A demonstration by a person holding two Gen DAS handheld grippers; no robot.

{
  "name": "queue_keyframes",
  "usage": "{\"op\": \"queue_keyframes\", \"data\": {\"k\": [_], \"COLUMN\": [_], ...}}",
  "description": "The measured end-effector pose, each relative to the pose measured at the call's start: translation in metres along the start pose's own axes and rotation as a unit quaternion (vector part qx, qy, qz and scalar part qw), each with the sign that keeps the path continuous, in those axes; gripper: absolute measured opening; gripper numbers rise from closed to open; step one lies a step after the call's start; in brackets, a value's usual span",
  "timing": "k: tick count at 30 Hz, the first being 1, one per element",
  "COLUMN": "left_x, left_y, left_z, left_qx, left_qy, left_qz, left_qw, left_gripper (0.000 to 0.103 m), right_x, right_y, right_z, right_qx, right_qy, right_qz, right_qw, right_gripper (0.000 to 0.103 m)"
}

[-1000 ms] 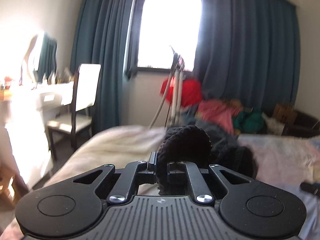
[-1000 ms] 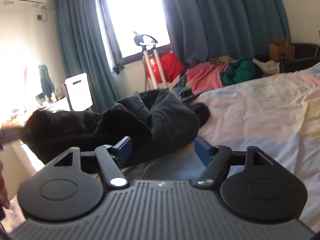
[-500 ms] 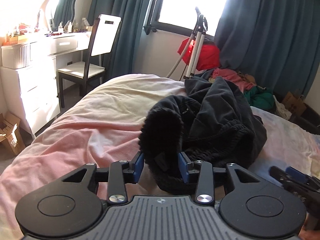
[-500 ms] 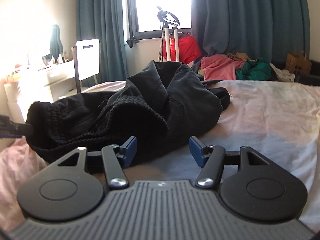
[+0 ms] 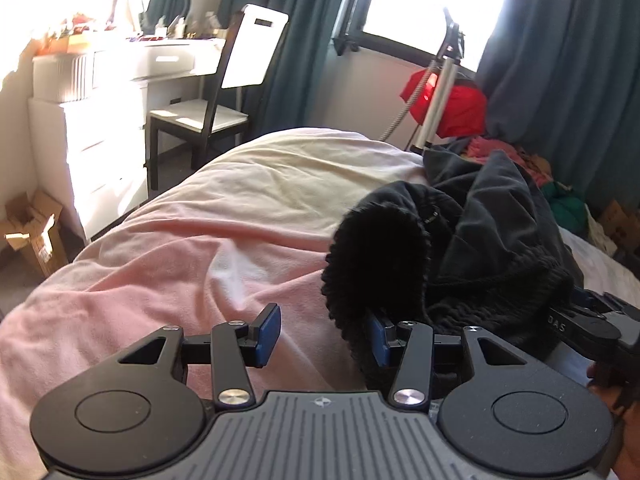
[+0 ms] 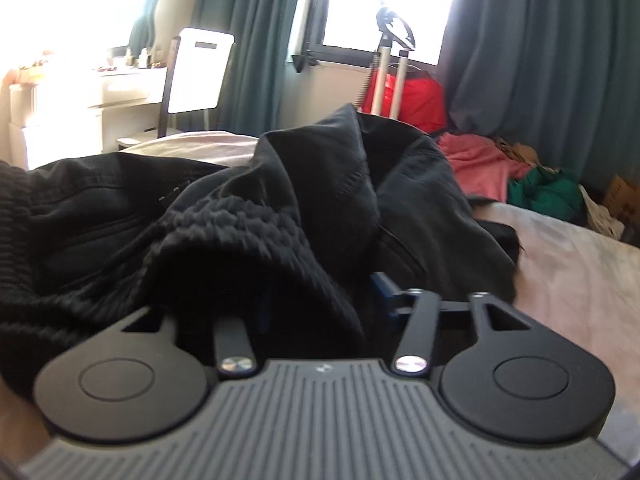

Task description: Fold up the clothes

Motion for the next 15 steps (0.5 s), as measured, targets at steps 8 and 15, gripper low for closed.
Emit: {"op": "queue_keyframes", "data": {"k": [8,15], "left_x": [0.009,0.019], "left_y": [-0.008,-0.007], "left_z": [0.005,-0.015], "left_qx": [-0.005,-0.025], "left_qy": [0.018,0.051], "left_qz": [-0.037,-0.064], "left_qw": [0.9991,0.9963], "left_gripper": [0.049,0.049], "right_x": [0.02,0.011], "right_y": [0.015,0.06], "right_z": [-0.054,-0.162], "right_qx": [-0.028,-0.036], "right_qy": [0.035,0.023], "right_qz": [-0.009,0.048], "right_qw": [0.999,0.998], "right_gripper": [0.017,0.016]}}
Point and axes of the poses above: each gripper's, at about its wrist camera, not at the fingertips, and z roughly the way its jaws point, y to its right, x to its top, the point moved 10 cm from there along z, roughly the way its jaws point, and after that the axes turned 11 degrees about -x, right-handed, at the moved point
